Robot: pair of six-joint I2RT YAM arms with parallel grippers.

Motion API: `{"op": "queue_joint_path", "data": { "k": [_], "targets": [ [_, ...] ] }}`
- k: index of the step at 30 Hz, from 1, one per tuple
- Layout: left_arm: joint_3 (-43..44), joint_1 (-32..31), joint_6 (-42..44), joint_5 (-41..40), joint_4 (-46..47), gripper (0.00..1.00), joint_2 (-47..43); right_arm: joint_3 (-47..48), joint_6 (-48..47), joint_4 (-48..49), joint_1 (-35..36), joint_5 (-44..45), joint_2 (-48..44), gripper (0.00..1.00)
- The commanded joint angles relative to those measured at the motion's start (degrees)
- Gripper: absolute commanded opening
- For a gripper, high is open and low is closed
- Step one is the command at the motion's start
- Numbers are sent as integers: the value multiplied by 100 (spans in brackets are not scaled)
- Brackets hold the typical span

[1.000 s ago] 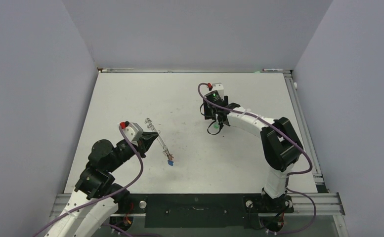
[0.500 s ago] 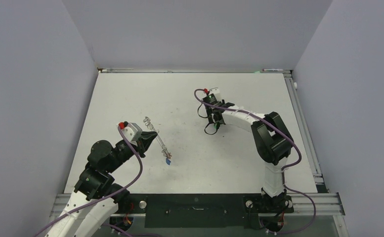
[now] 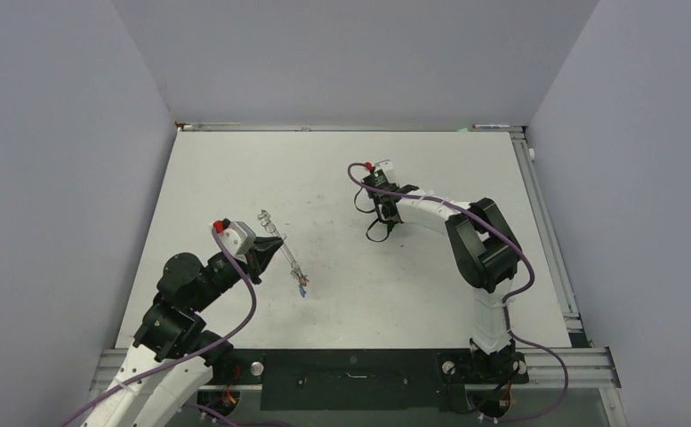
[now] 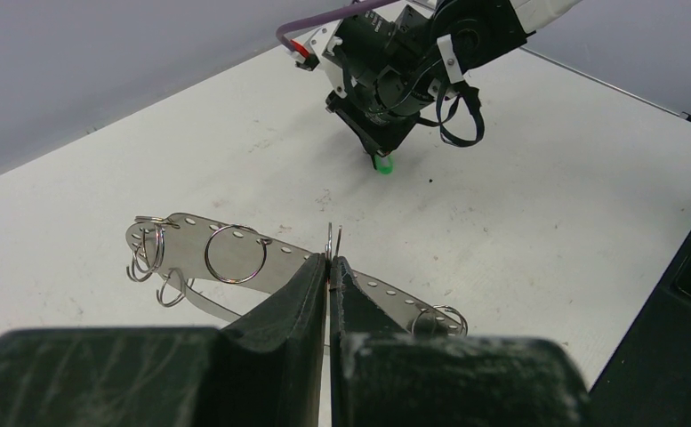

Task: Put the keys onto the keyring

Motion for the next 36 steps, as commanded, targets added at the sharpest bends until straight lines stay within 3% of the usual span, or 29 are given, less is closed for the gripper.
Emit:
{"op": "queue_joint_path", "data": {
  "k": [1, 13, 29, 36],
  "targets": [
    [197, -12, 37, -40, 274, 0, -13, 200, -52, -3, -56, 56, 32, 6],
    [188, -12, 67, -70, 257, 0, 18, -146, -138, 293, 72, -520, -691, 5],
    [175, 5, 66, -26, 292, 0, -32, -1727, 304, 1200, 342, -3744, -2675, 5],
    [155, 27, 69, 30, 305, 0, -6, -1944, -131, 1081, 637, -4189, -3244, 5]
  ]
}}
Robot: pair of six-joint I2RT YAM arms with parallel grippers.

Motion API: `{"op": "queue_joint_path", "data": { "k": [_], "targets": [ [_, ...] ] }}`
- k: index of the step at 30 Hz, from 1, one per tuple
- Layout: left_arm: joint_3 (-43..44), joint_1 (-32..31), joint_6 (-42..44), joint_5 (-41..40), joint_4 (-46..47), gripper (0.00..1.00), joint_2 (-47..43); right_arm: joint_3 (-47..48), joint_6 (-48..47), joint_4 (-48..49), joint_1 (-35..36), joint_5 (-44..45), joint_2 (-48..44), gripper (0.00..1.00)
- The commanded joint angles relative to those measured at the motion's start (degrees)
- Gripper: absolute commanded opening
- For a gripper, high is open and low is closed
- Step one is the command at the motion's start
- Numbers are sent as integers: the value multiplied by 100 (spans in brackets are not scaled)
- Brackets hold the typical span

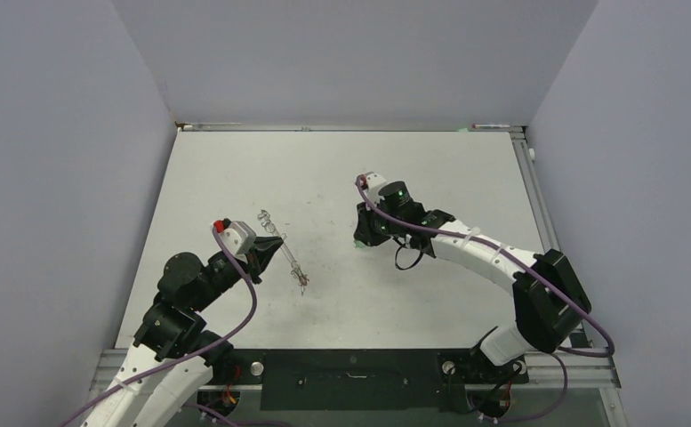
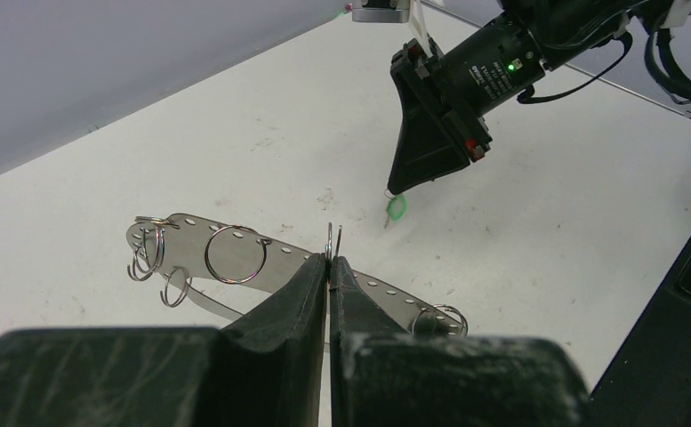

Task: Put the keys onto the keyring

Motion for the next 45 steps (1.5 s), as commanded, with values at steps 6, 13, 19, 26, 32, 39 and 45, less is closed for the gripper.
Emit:
{"op": "queue_joint_path", "data": {
  "k": [6, 13, 19, 26, 32, 39, 45],
  "targets": [
    [110, 30, 50, -7, 300, 0, 3, -446, -93, 714, 192, -1427, -427, 5],
    [117, 46, 198, 52, 346, 0, 114, -823, 316, 1432, 689, -1917, -220, 5],
    [87, 43, 177, 59, 393, 0, 237, -475, 932, 163, 794, -1219, -167, 5],
    [117, 29, 113, 189, 406, 0, 283, -443, 1060, -949, 887, -772, -957, 5],
    [106, 37, 125, 141, 387, 0, 120, -625, 1205, -1488, 881, -425, -1121, 5],
    [100, 8, 169, -63, 304, 0, 32, -349, 734, -1510, 618, -770, -167, 5],
    [83, -13, 192, 12, 328, 0, 1, 138, 378, -1421, 479, -925, 498, 5]
  ]
}}
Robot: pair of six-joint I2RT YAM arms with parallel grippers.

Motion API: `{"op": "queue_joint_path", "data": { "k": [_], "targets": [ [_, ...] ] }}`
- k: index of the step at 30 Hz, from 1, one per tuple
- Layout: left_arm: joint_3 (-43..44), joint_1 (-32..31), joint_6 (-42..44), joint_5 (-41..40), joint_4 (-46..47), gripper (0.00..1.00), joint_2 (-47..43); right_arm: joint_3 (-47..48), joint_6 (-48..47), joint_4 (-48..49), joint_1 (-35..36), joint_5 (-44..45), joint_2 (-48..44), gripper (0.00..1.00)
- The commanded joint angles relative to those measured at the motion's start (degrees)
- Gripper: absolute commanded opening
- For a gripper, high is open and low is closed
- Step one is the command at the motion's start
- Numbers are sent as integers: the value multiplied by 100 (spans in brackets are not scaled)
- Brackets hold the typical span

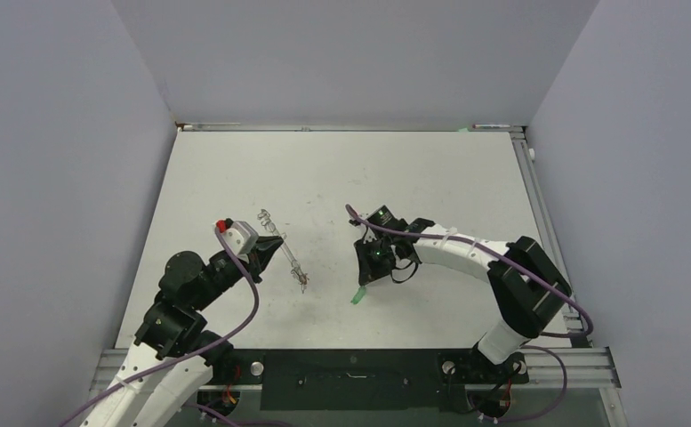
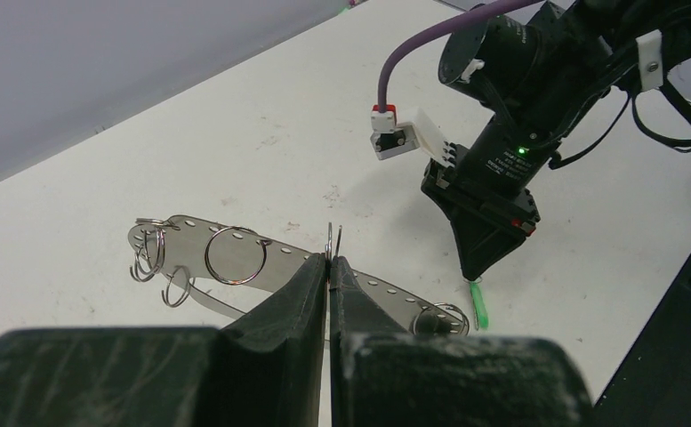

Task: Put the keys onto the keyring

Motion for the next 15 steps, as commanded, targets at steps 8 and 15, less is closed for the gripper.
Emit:
{"op": "queue_joint_path", "data": {
  "k": [8, 15],
  "targets": [
    [48, -32, 39, 242, 420, 0, -83, 474, -732, 813, -163, -599, -109, 5],
    [-10, -74, 22, 561, 585, 0, -154, -24, -1016, 1798, -154, -844, -979, 5]
  ]
}}
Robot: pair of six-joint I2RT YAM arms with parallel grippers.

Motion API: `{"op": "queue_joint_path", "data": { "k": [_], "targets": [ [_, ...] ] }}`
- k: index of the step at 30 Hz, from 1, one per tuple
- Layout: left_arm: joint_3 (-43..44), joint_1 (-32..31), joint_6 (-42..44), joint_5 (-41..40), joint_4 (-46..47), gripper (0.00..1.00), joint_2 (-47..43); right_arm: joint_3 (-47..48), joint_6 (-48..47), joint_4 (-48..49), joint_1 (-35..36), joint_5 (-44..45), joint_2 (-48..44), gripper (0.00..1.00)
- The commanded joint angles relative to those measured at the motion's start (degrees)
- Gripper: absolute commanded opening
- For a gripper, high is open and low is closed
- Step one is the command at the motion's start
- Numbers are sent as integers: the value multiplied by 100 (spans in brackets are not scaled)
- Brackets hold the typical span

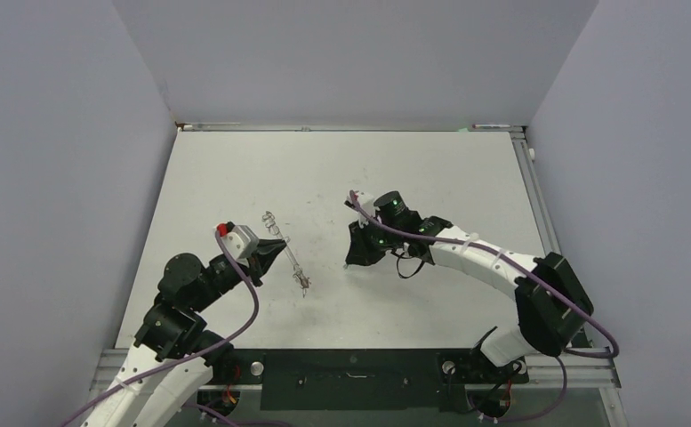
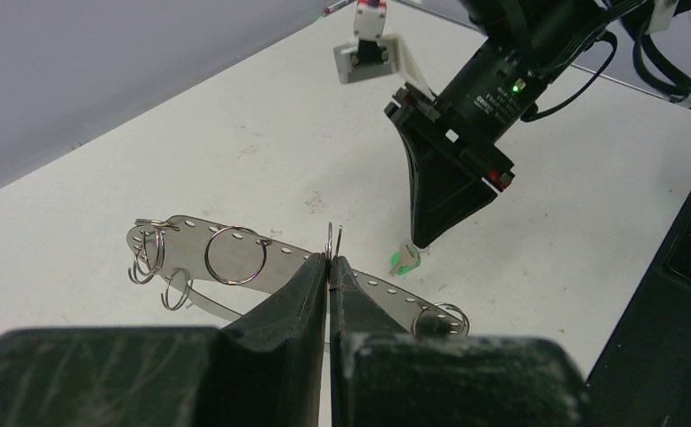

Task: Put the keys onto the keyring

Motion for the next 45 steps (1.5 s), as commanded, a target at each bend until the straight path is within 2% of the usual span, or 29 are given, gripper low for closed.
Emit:
{"op": "queue_joint_path", "data": {
  "k": [1, 7, 19, 35, 45],
  "targets": [
    [23, -60, 11, 370, 572, 0, -88, -239, -276, 984, -3, -321, -720, 5],
    [-65, -107, 10, 588, 744, 0, -243, -853, -511, 1915, 134, -667, -1504, 5],
    [-111, -211, -34, 970, 933, 0, -171, -1260, -716, 2720, 163, -1574, -2506, 5],
    [-146, -252, -34, 1294, 1056, 0, -42, -668, -741, 3042, 260, -2173, -2248, 5],
    [-166, -352, -34, 1270, 1041, 0, -41, -383, -596, 3625, 390, -2458, -1854, 5]
  ]
}}
